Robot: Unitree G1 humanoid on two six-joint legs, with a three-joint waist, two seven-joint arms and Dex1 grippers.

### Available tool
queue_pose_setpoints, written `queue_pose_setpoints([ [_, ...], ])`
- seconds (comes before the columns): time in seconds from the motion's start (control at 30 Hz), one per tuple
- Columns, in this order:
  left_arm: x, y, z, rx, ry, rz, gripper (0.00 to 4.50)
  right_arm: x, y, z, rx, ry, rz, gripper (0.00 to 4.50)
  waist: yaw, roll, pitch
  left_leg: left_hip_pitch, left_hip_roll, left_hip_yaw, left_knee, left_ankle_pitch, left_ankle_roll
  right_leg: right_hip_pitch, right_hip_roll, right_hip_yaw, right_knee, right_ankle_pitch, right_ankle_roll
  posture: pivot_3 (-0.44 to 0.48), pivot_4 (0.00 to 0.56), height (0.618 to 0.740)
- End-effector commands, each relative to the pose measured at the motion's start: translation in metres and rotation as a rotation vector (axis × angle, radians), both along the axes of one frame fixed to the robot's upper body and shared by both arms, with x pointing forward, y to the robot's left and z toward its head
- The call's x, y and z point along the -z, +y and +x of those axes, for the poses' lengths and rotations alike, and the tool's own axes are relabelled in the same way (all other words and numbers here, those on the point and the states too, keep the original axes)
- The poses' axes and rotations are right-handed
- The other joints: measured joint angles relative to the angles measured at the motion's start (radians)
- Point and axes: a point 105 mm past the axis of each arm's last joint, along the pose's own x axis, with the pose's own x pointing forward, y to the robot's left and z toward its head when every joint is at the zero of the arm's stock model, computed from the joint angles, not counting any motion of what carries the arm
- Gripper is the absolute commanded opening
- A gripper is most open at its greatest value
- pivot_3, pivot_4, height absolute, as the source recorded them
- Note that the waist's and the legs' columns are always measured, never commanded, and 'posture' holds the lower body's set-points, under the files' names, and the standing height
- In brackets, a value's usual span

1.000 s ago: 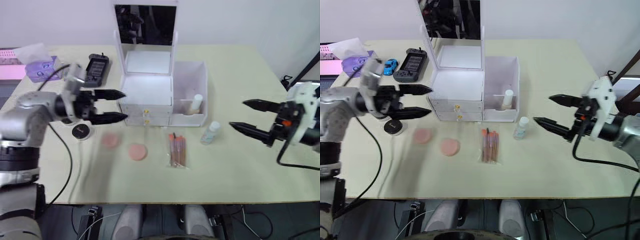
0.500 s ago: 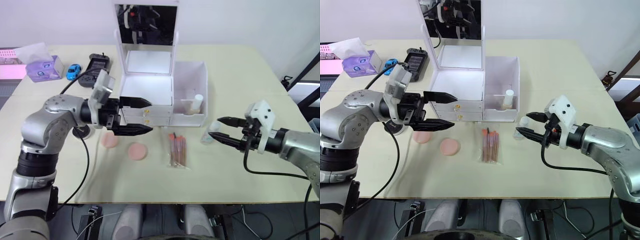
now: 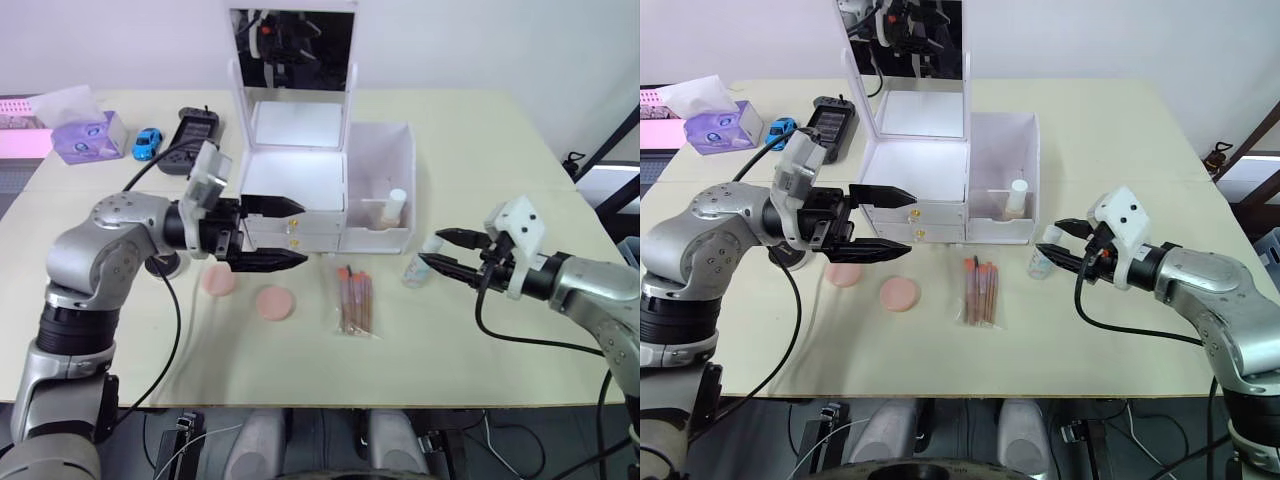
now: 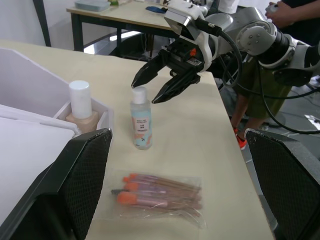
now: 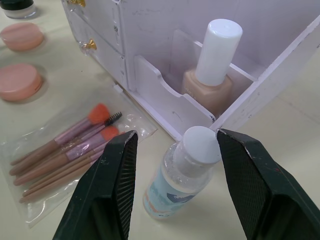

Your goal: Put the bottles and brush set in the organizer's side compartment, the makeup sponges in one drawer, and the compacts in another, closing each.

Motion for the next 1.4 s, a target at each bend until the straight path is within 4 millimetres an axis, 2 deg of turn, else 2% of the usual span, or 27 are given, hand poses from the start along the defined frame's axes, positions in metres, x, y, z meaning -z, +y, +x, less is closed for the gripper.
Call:
queue_pose_setpoints([
  [0.03, -0.005, -0.001, -0.004, 0.017, -0.035, -0.004, 4.5, -0.015, 0.006, -0.004, -0.03, -0.037, 0.041, 2.62, 0.0, 0.0, 0.0, 0.0, 0.0, 0.0, 0.0, 0.0, 0.0, 0.0, 0.0, 0.0, 0.0, 0.0, 0.0, 0.0, 0.15, 0.74],
  [0.17, -0.005, -0.001, -0.004, 0.018, -0.031, -0.01, 4.5, -0.021, 0.012, -0.01, -0.049, -0.036, 0.053, 2.62, 0.0, 0.0, 0.0, 0.0, 0.0, 0.0, 0.0, 0.0, 0.0, 0.0, 0.0, 0.0, 0.0, 0.0, 0.0, 0.0, 0.15, 0.74],
  [0.33, -0.006, -0.003, -0.002, 0.021, -0.029, -0.017, 4.5, -0.025, 0.01, -0.01, -0.036, -0.04, 0.051, 2.62, 0.002, 0.0, 0.0, 0.0, 0.0, 0.0, 0.0, 0.0, 0.0, 0.0, 0.0, 0.0, 0.0, 0.0, 0.0, 0.0, 0.15, 0.74],
  [0.57, -0.005, -0.004, -0.003, 0.031, -0.026, -0.016, 4.5, -0.012, 0.0, -0.004, 0.016, -0.025, 0.012, 2.62, 0.003, 0.0, 0.0, 0.0, 0.0, 0.0, 0.0, 0.0, 0.0, 0.0, 0.0, 0.0, 0.0, 0.0, 0.0, 0.0, 0.15, 0.74],
  [1.0, -0.009, -0.002, 0.001, 0.017, -0.052, -0.007, 4.5, 0.004, 0.005, -0.002, 0.013, 0.028, 0.004, 2.62, 0.001, 0.0, 0.0, 0.0, 0.0, 0.0, 0.0, 0.0, 0.0, 0.0, 0.0, 0.0, 0.0, 0.0, 0.0, 0.0, 0.15, 0.74],
  [1.13, -0.01, -0.003, 0.0, 0.016, -0.057, -0.005, 4.5, -0.001, 0.007, 0.002, 0.023, 0.012, 0.034, 2.62, 0.0, 0.0, 0.0, 0.0, 0.0, 0.0, 0.0, 0.0, 0.0, 0.0, 0.0, 0.0, 0.0, 0.0, 0.0, 0.0, 0.15, 0.74],
  [1.23, -0.009, -0.003, -0.001, 0.013, -0.059, -0.001, 4.5, 0.001, 0.007, 0.003, 0.028, 0.018, 0.026, 1.83, 0.0, 0.0, 0.0, 0.0, 0.0, 0.0, 0.0, 0.0, 0.0, 0.0, 0.0, 0.0, 0.0, 0.0, 0.0, 0.0, 0.15, 0.74],
  [1.3, -0.009, -0.004, 0.0, 0.011, -0.06, -0.002, 4.5, 0.001, 0.007, 0.002, 0.027, 0.019, 0.026, 0.94, 0.0, 0.0, 0.0, 0.0, 0.0, 0.0, 0.0, 0.0, 0.0, 0.0, 0.0, 0.0, 0.0, 0.0, 0.0, 0.0, 0.15, 0.74],
  [1.33, -0.01, -0.004, 0.0, 0.01, -0.06, -0.003, 4.5, 0.001, 0.008, 0.002, 0.026, 0.019, 0.026, 0.69, 0.0, 0.0, 0.0, 0.0, 0.0, 0.0, 0.0, 0.0, 0.0, 0.0, 0.0, 0.0, 0.0, 0.0, 0.0, 0.0, 0.15, 0.74],
  [1.4, -0.01, -0.004, 0.0, 0.009, -0.062, -0.004, 4.5, 0.001, 0.008, 0.001, 0.021, 0.018, 0.018, 0.7, 0.0, 0.0, 0.0, 0.0, 0.0, 0.0, 0.0, 0.0, 0.0, 0.0, 0.0, 0.0, 0.0, 0.0, 0.0, 0.0, 0.15, 0.74],
])
